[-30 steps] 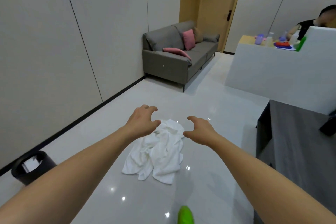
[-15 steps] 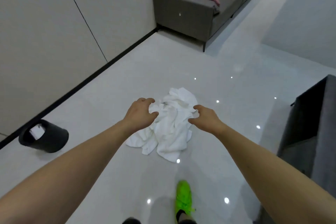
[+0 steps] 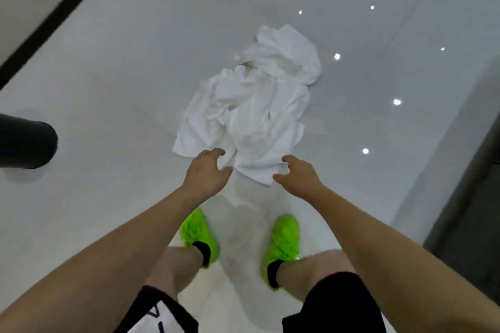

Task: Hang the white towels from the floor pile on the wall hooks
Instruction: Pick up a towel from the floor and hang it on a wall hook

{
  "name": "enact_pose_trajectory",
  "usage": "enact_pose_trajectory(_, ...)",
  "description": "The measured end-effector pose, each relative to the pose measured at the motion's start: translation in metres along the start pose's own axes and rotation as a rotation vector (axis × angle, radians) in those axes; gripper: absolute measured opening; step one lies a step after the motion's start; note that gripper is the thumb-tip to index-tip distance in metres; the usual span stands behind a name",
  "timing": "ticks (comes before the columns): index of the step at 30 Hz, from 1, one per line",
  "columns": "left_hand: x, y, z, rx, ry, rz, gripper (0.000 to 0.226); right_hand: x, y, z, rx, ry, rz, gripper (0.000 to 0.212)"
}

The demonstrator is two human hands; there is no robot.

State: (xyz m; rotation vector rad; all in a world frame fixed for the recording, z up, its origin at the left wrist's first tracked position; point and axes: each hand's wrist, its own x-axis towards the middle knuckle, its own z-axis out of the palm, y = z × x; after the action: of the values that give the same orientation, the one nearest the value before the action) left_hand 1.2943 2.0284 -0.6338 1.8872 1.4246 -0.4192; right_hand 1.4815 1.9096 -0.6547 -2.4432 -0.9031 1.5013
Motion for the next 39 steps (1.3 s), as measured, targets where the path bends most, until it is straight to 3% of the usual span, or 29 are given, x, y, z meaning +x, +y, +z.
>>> enact_pose_trajectory(7,0.16,-0.105,0.161,-0.038,-0.128,-0.079,0.054,0.183,0.073,0.161,0.018,-0.076,0.115,0.063)
enact_pose_trajectory(11,0.227,-0.143,0.227,-0.087,-0.093,-0.125,0.056,0.257,0.107,0.229,0.063,-0.046,0.179,0.057)
enact_pose_trajectory(16,0.278,-0.172,0.259,-0.158,0.196,-0.305,0.058,0.304,0.117,0.27,0.047,0.071,0.125,0.03)
enact_pose_trajectory(22,0.309,-0.18,0.265,-0.468,0.169,-0.509,0.048,0.324,0.1,0.284,0.046,0.087,0.08,0.019)
enact_pose_trajectory(25,0.305,-0.176,0.254,-0.532,0.195,-0.572,0.033,0.318,0.092,0.284,0.082,0.07,0.093,0.018)
enact_pose_trajectory(30,0.236,-0.143,0.18,-0.472,0.153,-0.483,0.021,0.244,0.053,0.24,0.111,0.055,0.096,0.026)
enact_pose_trajectory(39,0.009,0.031,-0.074,-0.399,0.215,-0.108,0.015,-0.013,-0.092,0.025,0.226,0.185,-0.004,0.025)
